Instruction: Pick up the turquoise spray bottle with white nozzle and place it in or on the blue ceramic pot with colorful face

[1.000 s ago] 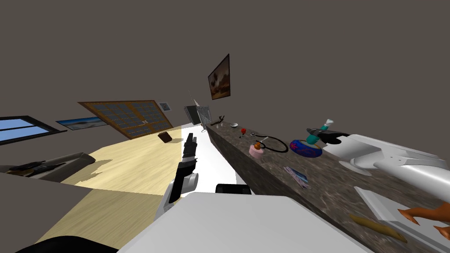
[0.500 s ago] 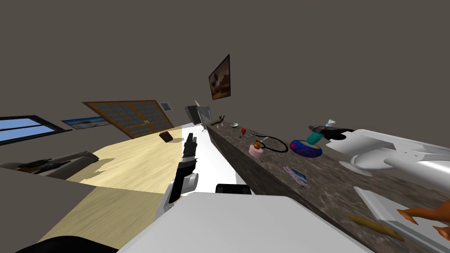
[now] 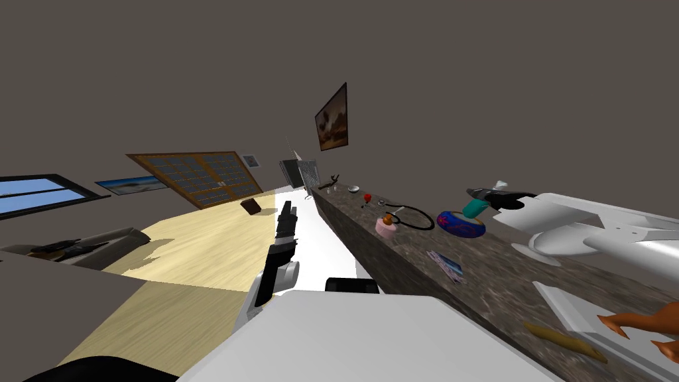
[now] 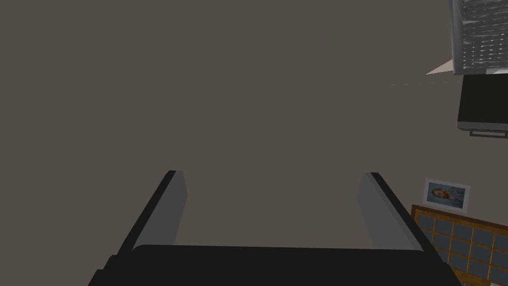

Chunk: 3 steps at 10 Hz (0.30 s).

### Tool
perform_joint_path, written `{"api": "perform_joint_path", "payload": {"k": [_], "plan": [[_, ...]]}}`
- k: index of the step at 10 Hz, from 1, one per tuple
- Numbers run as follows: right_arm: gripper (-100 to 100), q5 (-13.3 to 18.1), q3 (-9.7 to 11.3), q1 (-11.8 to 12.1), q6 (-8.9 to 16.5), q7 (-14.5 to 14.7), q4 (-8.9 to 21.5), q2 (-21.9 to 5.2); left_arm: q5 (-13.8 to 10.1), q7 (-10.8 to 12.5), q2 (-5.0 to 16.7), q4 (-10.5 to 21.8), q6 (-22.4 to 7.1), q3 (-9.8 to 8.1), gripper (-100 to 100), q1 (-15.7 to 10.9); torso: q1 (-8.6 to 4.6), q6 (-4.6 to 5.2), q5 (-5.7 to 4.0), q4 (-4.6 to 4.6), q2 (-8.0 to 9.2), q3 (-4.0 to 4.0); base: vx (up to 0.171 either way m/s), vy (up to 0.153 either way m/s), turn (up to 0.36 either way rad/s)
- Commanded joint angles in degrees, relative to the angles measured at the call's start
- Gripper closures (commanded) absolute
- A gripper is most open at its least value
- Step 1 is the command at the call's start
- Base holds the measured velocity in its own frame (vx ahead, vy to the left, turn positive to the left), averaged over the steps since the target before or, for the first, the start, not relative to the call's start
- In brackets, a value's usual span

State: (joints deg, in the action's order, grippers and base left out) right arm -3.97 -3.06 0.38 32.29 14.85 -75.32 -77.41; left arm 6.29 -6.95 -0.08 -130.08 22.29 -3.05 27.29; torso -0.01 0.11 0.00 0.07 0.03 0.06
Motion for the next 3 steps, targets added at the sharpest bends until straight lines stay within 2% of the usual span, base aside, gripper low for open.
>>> {"api": "perform_joint_path", "payload": {"k": [1, 3], "plan": [[0, 0.00, 0.00, 0.00, 0.00, 0.00, 0.00, 0.00, 0.00, 0.00, 0.00, 0.00, 0.00, 0.00, 0, 0.00, 0.00, 0.00, 0.00, 0.00, 0.00, 0.00, 0.000, 0.000, 0.000], [0, 0.00, 0.00, 0.00, 0.00, 0.00, 0.00, 0.00, 0.00, 0.00, 0.00, 0.00, 0.00, 0.00, 0, 0.00, 0.00, 0.00, 0.00, 0.00, 0.00, 0.00, 0.000, 0.000, 0.000]]}}
